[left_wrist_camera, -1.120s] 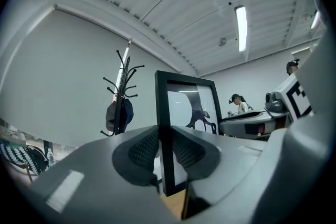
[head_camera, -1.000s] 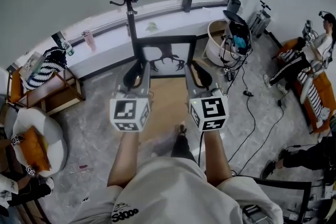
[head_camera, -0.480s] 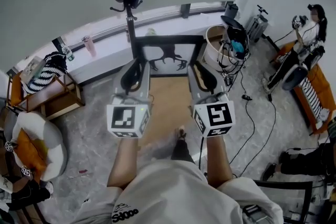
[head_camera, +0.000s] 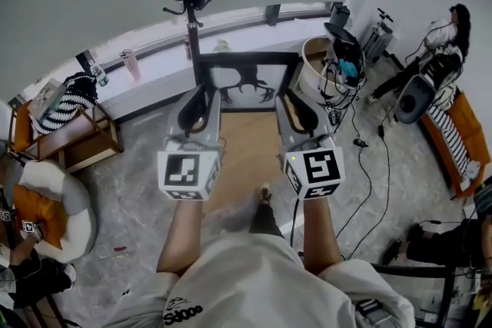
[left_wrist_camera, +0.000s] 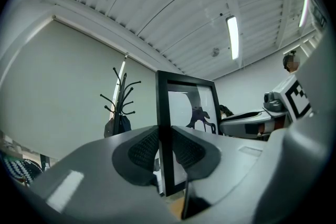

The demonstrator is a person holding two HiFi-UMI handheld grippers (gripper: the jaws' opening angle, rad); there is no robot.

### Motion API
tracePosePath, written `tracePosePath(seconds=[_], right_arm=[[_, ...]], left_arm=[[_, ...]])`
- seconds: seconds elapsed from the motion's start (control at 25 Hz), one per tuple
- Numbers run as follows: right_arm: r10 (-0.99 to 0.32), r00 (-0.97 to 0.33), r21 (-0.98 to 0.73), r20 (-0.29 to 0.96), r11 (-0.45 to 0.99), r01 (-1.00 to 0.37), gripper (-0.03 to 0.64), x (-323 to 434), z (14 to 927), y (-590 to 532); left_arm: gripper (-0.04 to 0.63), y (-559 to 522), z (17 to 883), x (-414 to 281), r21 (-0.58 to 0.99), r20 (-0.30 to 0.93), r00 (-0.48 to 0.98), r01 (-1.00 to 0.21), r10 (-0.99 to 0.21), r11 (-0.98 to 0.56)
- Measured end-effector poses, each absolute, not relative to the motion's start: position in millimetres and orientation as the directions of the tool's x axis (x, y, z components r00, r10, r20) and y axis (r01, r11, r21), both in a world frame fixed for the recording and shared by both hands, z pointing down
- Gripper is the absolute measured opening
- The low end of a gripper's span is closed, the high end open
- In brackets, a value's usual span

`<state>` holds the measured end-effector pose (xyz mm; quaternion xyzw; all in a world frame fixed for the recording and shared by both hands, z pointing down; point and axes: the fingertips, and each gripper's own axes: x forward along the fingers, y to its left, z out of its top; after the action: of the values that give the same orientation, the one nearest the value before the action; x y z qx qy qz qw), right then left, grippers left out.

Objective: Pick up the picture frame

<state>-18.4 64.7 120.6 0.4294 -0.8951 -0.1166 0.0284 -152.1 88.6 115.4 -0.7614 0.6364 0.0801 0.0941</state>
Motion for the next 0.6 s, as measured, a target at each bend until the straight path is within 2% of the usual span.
tracePosePath(seconds=[0.6], right_arm=[[-0.760, -0.650, 0.264, -0.027, 0.621, -0.738, 0.069, -32, 125, 65]], left_arm=[[0.083, 90, 123, -165, -0.019, -0.238, 0.156, -0.988, -0.959, -0.156]])
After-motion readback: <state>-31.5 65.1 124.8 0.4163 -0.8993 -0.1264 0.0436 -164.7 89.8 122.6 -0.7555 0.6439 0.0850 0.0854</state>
